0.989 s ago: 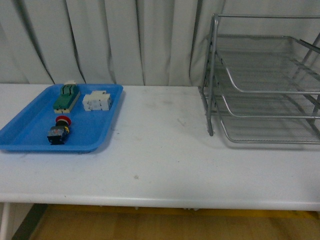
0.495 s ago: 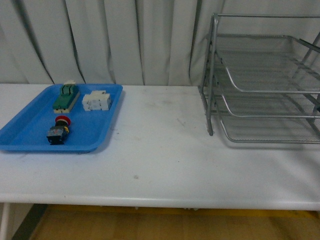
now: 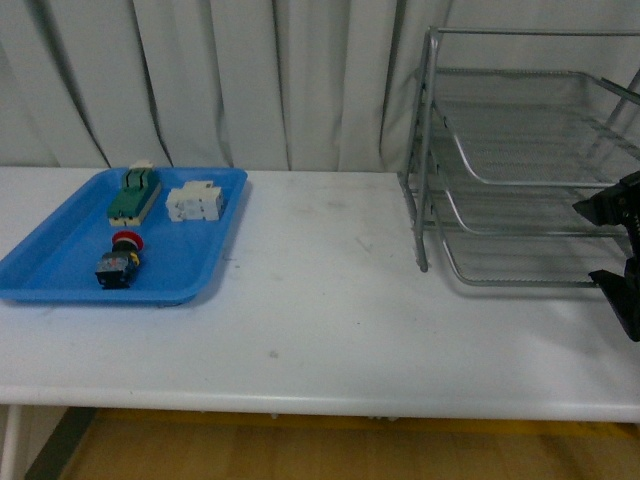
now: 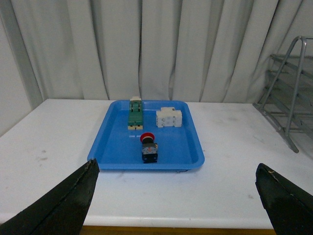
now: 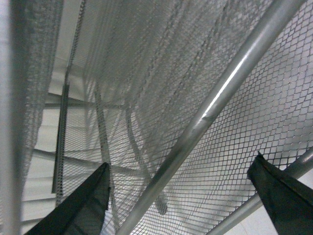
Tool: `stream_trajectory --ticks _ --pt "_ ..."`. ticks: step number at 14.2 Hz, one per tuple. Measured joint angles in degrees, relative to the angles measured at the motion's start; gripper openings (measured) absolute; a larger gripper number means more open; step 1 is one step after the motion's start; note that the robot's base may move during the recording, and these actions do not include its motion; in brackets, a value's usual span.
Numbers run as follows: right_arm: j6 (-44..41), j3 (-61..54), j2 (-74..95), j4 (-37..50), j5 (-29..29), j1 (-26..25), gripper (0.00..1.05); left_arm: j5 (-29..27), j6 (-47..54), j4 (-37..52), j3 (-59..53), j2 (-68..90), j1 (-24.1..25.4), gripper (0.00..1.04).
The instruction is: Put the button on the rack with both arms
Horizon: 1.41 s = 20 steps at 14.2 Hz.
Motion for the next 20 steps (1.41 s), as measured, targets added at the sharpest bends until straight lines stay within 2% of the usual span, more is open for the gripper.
stream_trajectory --ticks 3,6,8,11,13,15,20 --pt "1.9 6.5 4.9 -1.6 2.7 1.6 0.48 0.0 0.0 0.0 0.0 0.0 0.0 0.98" --pt "5.9 6.0 5.3 2.2 3.1 2.2 0.12 0.0 0.0 0.0 0.0 0.0 0.0 0.98" --pt "15.7 0.2 3.8 7.3 2.4 1.8 0.04 0.0 0.0 0.0 0.0 0.0 0.0 0.98" --pt "17.8 -14.8 -0.9 16.0 0.2 1.4 0.03 0.0 0.0 0.0 0.0 0.0 0.0 0.98" --pt "18.0 -22.5 -3.9 16.9 -0.2 1.4 0.03 0.0 0.0 0.0 0.0 0.0 0.0 0.98" --pt "17.6 -24.9 -5.2 16.9 -0.8 1.4 0.05 0.0 0.0 0.0 0.0 0.0 0.0 0.98" --pt "6.5 -29.2 -8.8 14.7 -1.9 2.1 0.69 0.0 0.0 0.0 0.0 0.0 0.0 0.98"
